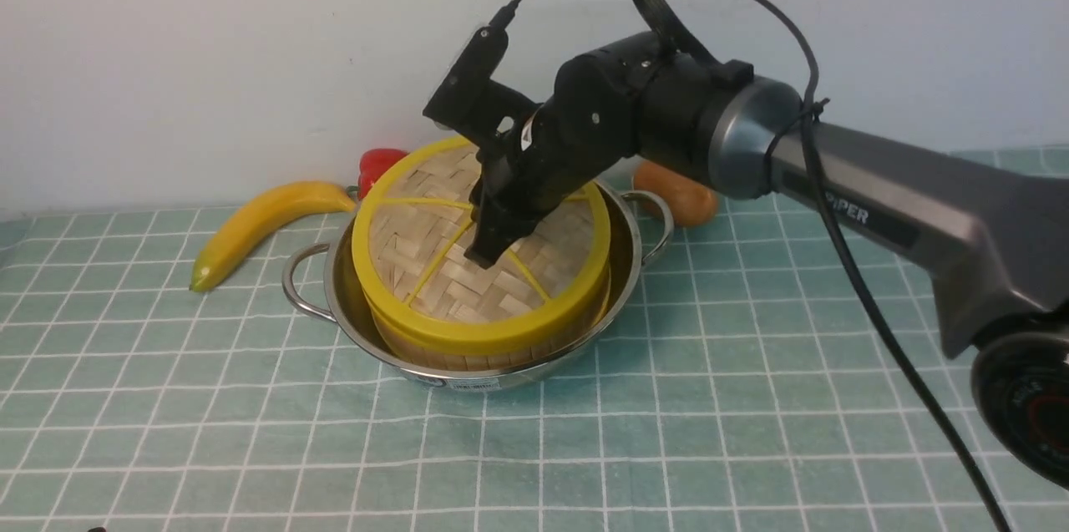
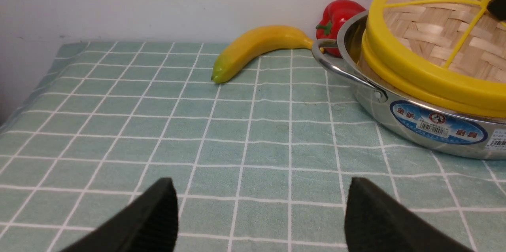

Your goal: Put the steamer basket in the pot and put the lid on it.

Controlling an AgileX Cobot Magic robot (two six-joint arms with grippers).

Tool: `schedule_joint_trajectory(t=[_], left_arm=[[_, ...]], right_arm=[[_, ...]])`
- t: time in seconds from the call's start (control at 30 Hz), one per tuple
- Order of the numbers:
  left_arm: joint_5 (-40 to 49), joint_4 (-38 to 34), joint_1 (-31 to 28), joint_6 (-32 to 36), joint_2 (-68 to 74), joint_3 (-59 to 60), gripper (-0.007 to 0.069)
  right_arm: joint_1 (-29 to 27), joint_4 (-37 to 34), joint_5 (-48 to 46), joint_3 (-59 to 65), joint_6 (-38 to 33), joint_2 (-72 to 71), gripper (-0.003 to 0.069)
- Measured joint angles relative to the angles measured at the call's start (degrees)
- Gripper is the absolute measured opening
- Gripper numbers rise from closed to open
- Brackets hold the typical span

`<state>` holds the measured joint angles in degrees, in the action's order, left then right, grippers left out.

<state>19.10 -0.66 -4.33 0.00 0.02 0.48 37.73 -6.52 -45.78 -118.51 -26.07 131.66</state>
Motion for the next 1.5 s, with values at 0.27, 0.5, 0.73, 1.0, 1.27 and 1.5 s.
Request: schedule_joint_trajectory(t=[0.27,0.5,0.73,1.0,1.27,1.5], left_arm=[[0.0,0.0,0.0,0.0,0.0,0.0,0.0524],[0.0,0.0,0.0,0.0,0.0,0.0,0.0524],[0.0,0.0,0.0,0.0,0.0,0.0,0.0524],[0.0,0.0,0.0,0.0,0.0,0.0,0.0524],[0.0,0.0,0.0,0.0,0.0,0.0,0.0524],[0.0,0.0,0.0,0.0,0.0,0.0,0.0524]], right_arm=[[0.0,0.0,0.4,0.0,0.1,0.4,0.0142],[0.0,0.0,1.6,0.0,0.1,0.8,0.0328],[0.0,0.0,2.6,0.0,0.1,0.8,0.0478],[0.0,-0.2,2.0,0.0,2.4,-4.9,0.0429],[0.0,-0.2,-2.9,0.0,6.7,-12.2,0.0137],[0.0,0.5,-7.7,0.0,9.9,-20.1,-0.0015]])
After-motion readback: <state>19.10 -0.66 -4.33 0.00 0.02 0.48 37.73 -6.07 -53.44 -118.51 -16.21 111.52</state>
